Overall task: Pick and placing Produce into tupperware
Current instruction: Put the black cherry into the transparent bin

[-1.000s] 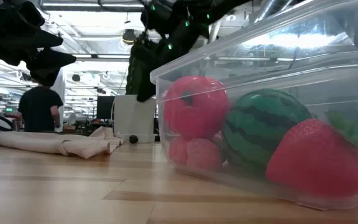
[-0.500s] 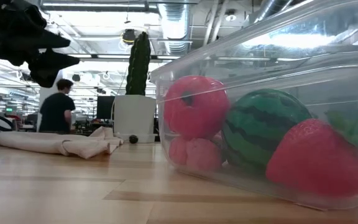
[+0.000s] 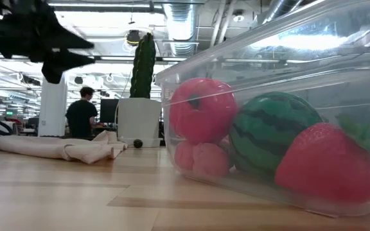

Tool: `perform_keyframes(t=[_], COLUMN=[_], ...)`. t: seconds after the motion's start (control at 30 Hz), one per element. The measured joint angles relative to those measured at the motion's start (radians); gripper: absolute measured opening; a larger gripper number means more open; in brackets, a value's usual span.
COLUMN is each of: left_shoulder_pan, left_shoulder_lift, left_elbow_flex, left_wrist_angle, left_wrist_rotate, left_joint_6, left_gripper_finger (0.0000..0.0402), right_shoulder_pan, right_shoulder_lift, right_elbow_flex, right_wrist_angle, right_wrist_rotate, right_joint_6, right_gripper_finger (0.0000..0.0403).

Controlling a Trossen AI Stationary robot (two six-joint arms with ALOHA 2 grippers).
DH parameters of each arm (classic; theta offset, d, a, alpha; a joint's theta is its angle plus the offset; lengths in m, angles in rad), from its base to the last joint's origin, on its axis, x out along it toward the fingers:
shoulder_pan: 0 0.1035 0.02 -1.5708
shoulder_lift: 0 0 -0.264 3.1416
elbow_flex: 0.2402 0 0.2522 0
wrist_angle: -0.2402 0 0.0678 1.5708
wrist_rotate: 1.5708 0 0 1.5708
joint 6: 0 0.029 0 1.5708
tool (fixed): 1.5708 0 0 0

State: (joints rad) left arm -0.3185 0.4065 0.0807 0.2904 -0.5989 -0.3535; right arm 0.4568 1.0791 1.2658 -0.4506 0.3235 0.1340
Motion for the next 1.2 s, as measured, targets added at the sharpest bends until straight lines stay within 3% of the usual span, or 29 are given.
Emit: perform_keyframes(t=[0.23,0.47,0.6,0.8,0.97,1.2], left_shoulder_pan=[0.197,0.354,0.411,0.471,0.516,0.569], left_shoulder_lift=[0.133,0.424,0.595,0.837,1.003,1.114], left_elbow_flex=[0.039,0.195,0.293,0.431,0.494,0.526], left_wrist_angle=[0.004,-0.122,-0.097,-0.125,-0.128,-0.16], left_wrist_rotate=[0.043,0.078,0.144,0.207,0.152,0.115], left_joint_6=[-0.017,-0.096,-0.114,-0.091,-0.069,-0.09], left_gripper_finger=[0.0195,0.0194,0.0194,0.0194,0.0194,0.0194], right_shoulder_pan=[0.196,0.359,0.459,0.593,0.684,0.767], right_shoulder_lift=[-0.262,-0.421,-0.48,-0.52,-0.517,-0.503], right_elbow_flex=[-0.376,-0.59,-0.665,-0.746,-0.788,-0.806], right_wrist_angle=[0.166,0.32,0.426,0.468,0.521,0.552], right_wrist_rotate=[0.154,0.286,0.324,0.495,0.568,0.572], right_joint_6=[0.107,0.122,0.05,0.043,0.049,0.048], right_gripper_finger=[0.0093,0.0093,0.0093,0.0093,0.0093,0.0093])
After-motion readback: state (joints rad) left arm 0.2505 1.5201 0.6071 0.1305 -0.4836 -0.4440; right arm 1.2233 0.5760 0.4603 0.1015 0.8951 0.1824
